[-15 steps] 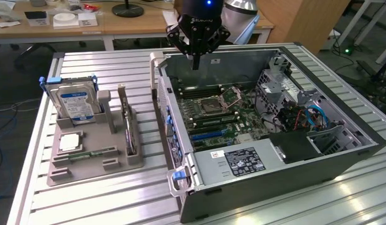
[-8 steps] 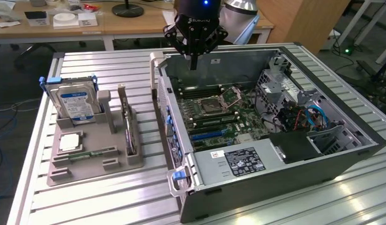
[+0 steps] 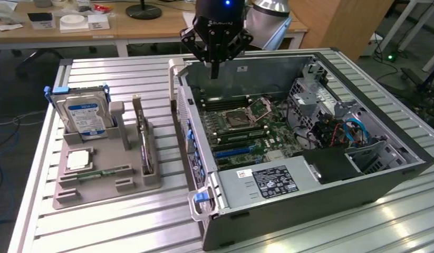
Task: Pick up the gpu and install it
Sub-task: 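Reach for the gpu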
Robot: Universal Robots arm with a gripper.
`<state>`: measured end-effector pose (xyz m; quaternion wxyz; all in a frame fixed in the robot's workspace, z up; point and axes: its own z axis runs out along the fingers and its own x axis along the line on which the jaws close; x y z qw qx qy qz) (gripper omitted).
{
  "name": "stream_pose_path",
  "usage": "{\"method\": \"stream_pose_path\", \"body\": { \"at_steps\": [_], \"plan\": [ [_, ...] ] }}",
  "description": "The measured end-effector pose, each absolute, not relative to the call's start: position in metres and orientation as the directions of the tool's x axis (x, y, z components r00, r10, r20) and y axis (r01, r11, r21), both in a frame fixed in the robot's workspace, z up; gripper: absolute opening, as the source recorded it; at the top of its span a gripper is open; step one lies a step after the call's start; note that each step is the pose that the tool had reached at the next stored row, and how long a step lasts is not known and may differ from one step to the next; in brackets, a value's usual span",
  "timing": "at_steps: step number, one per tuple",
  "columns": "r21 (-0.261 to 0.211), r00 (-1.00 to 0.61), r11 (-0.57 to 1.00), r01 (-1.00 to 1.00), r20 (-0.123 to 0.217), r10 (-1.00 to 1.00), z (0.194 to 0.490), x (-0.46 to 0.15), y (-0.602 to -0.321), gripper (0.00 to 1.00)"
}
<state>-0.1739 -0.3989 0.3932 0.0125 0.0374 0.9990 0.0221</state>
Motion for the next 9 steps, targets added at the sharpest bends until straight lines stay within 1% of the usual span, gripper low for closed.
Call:
{"method": "stream_pose_path", "body": {
  "at_steps": [9],
  "plan": [
    [0.045, -0.997, 0.996, 0.074, -0.023, 0.075, 0.3932, -0.1812, -0.3988, 0.1]
  ]
}}
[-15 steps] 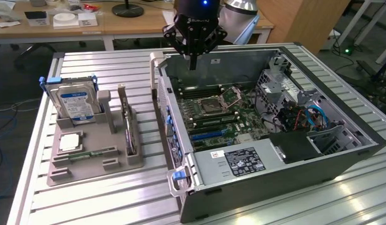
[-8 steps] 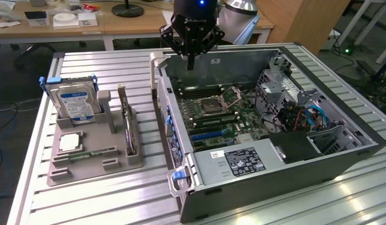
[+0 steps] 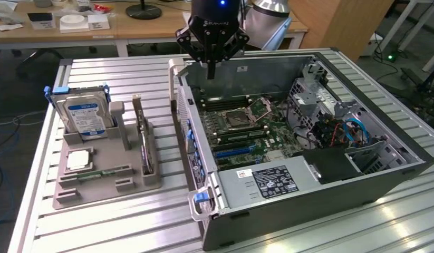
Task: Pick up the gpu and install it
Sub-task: 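Reach for the gpu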
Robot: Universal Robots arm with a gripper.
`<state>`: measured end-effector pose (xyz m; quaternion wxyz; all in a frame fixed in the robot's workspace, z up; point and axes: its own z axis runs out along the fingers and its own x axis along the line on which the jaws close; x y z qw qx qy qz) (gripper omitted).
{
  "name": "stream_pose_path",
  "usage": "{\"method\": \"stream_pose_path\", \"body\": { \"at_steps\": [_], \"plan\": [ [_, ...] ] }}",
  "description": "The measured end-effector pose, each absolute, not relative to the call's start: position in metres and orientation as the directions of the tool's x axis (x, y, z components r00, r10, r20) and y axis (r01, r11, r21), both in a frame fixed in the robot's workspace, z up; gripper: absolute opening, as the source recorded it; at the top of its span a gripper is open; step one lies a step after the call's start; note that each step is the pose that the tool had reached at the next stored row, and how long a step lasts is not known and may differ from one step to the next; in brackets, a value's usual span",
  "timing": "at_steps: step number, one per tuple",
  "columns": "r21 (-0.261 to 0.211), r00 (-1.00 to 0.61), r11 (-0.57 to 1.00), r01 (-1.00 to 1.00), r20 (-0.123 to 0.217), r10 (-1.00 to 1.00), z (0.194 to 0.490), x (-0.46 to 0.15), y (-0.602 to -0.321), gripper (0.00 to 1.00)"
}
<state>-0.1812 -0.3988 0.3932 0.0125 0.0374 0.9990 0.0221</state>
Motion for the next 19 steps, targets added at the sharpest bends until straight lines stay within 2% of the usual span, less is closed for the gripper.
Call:
{"method": "stream_pose_path", "body": {
  "at_steps": [19],
  "plan": [
    [0.045, -0.997, 0.996, 0.074, -0.023, 0.075, 0.393, -0.199, -0.399, 0.1]
  ]
}}
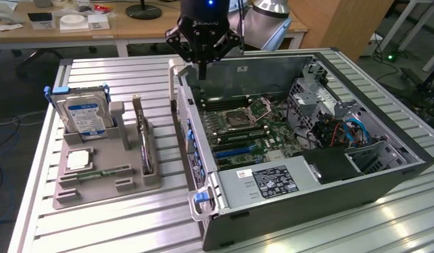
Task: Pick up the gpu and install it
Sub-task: 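Reach for the gpu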
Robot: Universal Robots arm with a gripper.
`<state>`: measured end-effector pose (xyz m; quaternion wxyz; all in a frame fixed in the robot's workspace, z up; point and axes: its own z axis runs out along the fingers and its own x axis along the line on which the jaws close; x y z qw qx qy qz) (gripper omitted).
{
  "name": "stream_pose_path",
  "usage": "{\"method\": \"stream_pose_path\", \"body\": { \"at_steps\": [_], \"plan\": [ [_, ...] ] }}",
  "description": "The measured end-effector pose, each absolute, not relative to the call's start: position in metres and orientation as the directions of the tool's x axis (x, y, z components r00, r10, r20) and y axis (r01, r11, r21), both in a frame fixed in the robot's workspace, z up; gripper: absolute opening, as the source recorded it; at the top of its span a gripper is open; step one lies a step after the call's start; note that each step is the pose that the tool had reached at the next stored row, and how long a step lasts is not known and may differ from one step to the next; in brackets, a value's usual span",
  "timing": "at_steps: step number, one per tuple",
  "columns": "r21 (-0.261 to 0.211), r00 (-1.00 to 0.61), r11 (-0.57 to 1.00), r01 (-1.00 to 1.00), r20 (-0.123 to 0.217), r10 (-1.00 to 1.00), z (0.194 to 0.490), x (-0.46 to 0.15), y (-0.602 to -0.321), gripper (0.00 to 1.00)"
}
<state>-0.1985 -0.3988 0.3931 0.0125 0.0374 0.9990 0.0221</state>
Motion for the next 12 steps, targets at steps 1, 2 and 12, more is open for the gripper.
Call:
{"method": "stream_pose_path", "body": {
  "at_steps": [1, 2, 12],
  "plan": [
    [0.045, -0.997, 0.996, 0.074, -0.023, 0.075, 0.3931, -0.1994, -0.3988, 0.1],
    [0.045, -0.997, 0.996, 0.074, -0.023, 0.075, 0.3931, -0.2002, -0.3988, 0.1],
    [0.045, -0.997, 0.996, 0.074, -0.023, 0.075, 0.393, -0.2081, -0.3988, 0.1]
  ]
}}
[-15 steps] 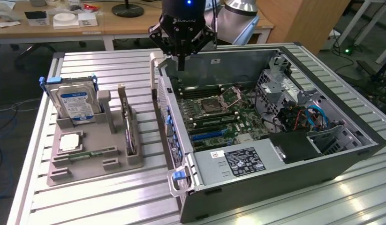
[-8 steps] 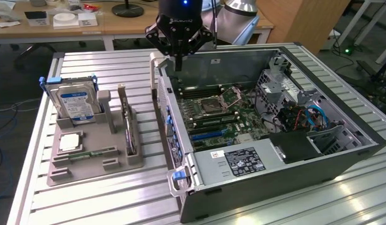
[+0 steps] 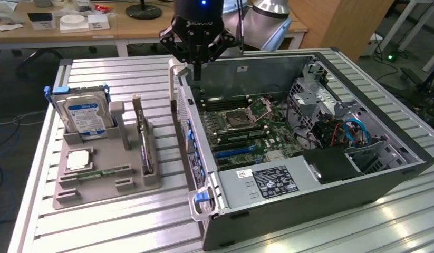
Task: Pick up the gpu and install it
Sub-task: 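Reach for the gpu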
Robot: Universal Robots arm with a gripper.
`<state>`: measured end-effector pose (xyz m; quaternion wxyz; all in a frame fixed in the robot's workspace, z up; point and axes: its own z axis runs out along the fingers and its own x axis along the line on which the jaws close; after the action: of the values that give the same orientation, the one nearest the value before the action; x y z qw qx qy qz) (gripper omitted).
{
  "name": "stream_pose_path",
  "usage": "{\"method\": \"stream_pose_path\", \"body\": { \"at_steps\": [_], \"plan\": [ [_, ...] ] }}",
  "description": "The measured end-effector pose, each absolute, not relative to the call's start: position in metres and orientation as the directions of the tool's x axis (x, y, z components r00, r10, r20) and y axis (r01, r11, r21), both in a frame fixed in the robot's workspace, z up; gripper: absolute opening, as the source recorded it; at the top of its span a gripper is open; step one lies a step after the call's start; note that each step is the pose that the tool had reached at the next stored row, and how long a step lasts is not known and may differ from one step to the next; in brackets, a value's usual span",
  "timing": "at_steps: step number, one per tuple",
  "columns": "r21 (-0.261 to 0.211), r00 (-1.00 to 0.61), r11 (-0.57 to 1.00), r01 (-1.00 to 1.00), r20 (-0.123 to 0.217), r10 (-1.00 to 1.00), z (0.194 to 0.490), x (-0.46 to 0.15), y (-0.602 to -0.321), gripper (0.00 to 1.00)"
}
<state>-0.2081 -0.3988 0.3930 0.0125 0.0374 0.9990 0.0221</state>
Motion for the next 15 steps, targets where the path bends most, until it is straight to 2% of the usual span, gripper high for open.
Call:
{"method": "stream_pose_path", "body": {
  "at_steps": [15],
  "plan": [
    [0.045, -0.997, 0.996, 0.074, -0.023, 0.075, 0.393, -0.219, -0.399, 0.1]
  ]
}}
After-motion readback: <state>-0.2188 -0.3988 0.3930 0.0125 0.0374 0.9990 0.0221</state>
